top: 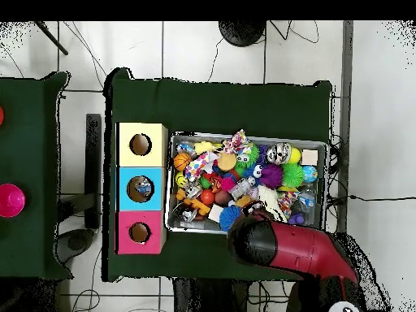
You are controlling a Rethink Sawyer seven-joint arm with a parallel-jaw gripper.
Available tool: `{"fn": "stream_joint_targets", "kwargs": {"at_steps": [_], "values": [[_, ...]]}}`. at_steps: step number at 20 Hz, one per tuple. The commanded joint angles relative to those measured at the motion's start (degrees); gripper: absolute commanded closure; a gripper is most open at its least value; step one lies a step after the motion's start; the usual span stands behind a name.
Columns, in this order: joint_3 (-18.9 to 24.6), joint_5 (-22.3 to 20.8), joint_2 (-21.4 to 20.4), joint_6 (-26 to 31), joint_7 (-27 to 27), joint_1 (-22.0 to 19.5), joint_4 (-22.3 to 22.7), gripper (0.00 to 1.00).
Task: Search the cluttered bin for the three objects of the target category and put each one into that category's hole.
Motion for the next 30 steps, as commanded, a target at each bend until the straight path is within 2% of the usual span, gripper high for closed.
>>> {"fn": "stream_joint_targets", "kwargs": {"at_steps": [1, 3, 7, 8, 10, 11, 15, 18, 20, 26, 30], "values": [[11.11, 4.21, -4.9, 2.97, -2.59, 1.03, 3.18, 0.0], [9.14, 5.12, -6.01, 9.41, -0.37, 4.46, 0.48, 0.0], [7.63, 2.74, -9.51, 21.99, -6.45, 7.32, -3.82, 0.0], [9.46, 3.79, -9.85, 23.18, -8.16, 6.57, -3.44, 0.0], [11.31, 5.19, -8.87, 21.23, -6.64, 7.39, -3.27, 0.0], [11.05, 5.61, -7.69, 21.06, -3.77, 9.07, -4.38, 0.0], [9.54, 6.01, -2.12, 24.37, 5.41, 15.55, -11.7, 0.0], [8.28, 7.31, 1.4, 23.54, 9.86, 18.37, -15.44, 0.0], [7.55, 8.23, 2.93, 24.08, 10.53, 19.4, -16.7, 0.0], [6.11, 9.1, 5.2, 21.33, 7.28, 20.11, -18.14, 0.0], [6.88, 10.07, 7.93, 20.02, 5.12, 19.15, -20.06, 0.0]]}}
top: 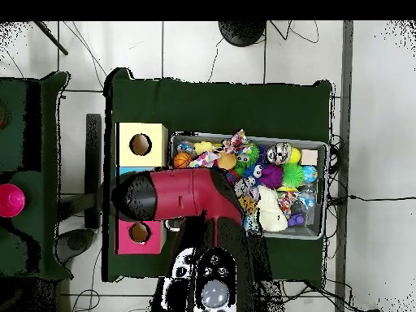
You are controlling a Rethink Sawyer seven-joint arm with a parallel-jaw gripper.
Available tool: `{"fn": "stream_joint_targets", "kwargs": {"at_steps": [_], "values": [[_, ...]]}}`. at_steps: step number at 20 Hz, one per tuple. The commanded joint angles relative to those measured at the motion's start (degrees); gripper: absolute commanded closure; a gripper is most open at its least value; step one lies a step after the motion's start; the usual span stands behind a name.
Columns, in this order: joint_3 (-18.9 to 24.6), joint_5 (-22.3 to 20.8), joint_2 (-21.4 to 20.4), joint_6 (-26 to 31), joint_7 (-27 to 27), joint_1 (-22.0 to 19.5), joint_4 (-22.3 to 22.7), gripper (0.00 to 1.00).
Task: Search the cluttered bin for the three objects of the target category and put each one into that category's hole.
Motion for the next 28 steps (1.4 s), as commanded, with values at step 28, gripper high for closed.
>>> {"fn": "stream_joint_targets", "kwargs": {"at_steps": [28], "values": [[3.65, 1.69, 6.94, -2.85, 1.36, -3.94, -6.62, 0.0]]}}
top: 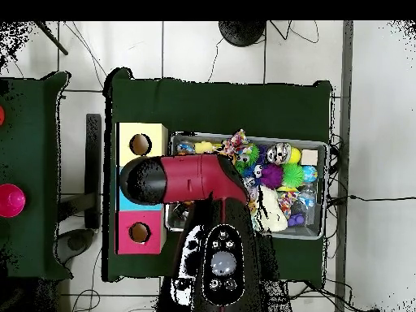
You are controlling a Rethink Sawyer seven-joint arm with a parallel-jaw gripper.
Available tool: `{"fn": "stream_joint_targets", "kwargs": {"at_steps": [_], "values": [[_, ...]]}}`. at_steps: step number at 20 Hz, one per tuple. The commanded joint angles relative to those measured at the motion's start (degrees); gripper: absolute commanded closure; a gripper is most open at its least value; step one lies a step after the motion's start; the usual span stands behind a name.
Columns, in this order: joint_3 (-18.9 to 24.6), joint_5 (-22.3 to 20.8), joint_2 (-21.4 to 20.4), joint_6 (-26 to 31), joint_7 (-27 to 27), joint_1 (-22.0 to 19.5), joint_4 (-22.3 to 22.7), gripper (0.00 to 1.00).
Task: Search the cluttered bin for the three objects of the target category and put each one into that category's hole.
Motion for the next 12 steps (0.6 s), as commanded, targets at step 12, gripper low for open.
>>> {"fn": "stream_joint_targets", "kwargs": {"at_steps": [12], "values": [[4.16, 0.46, 1.94, 0.1, -1.14, -4.08, -5.77, 0.0]]}}
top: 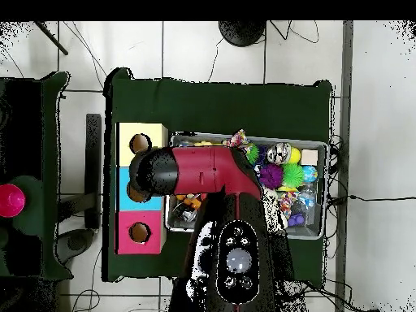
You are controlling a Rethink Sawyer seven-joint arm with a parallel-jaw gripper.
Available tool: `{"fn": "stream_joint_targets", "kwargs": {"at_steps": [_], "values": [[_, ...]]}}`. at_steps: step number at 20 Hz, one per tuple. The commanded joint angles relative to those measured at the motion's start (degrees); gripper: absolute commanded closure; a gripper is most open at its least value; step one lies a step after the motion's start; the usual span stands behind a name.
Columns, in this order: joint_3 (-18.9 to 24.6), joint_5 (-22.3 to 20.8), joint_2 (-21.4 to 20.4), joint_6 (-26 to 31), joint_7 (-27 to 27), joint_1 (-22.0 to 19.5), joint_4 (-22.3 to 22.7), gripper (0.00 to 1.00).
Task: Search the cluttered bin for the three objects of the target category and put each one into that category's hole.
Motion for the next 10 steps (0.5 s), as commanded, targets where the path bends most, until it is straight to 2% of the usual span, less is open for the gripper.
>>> {"fn": "stream_joint_targets", "kwargs": {"at_steps": [1, 10], "values": [[4.12, 0.49, 1.94, -0.04, -1.16, -2.2, -3.02, 0.0], [4.34, 0.25, 2.01, -1.35, -0.75, -2.28, -2.4, 0.0]]}}
